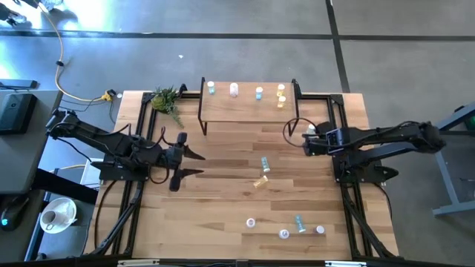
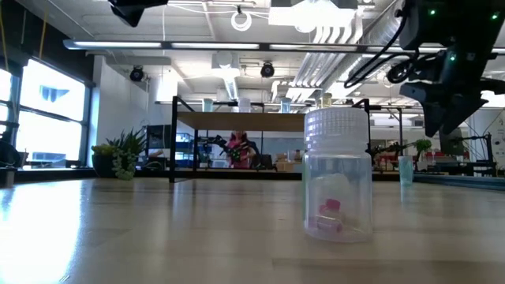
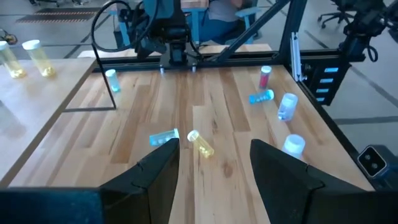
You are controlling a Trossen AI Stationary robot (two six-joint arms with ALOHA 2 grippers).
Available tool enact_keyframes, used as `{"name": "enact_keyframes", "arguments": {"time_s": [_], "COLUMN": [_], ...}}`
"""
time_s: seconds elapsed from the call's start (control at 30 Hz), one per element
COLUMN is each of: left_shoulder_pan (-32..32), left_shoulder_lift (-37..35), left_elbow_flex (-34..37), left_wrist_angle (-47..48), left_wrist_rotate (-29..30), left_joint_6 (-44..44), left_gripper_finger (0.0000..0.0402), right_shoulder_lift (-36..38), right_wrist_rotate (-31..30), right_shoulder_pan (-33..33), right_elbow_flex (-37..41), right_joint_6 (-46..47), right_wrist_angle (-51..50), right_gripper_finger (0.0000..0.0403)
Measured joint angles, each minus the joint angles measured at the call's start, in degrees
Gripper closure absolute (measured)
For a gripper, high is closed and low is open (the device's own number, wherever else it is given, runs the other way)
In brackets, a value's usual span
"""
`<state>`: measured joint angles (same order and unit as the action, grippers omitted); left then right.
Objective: Pick and place medicine bottles onto shelf by color
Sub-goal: Put the top green pill bottle on the shelf aligned with the other green pill bottle
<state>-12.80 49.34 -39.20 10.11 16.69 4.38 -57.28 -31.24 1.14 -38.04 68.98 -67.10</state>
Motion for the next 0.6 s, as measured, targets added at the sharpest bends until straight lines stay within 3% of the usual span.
{"name": "enact_keyframes", "arguments": {"time_s": [0.4,0.6], "left_shoulder_pan": [0.00,0.00], "left_shoulder_lift": [0.02,0.02], "left_elbow_flex": [0.00,0.00], "left_wrist_angle": [2.80,2.80], "left_wrist_rotate": [-0.01,-0.02], "left_joint_6": [2.53,2.54], "left_gripper_finger": [0.0216,0.0216], "right_shoulder_lift": [-0.07,-0.34], "right_wrist_rotate": [-1.63,-6.04], "right_shoulder_pan": [-8.04,-12.60], "right_elbow_flex": [0.00,0.04], "right_joint_6": [7.03,12.75], "right_wrist_angle": [0.08,0.57], "right_gripper_finger": [0.0222,0.0222]}}
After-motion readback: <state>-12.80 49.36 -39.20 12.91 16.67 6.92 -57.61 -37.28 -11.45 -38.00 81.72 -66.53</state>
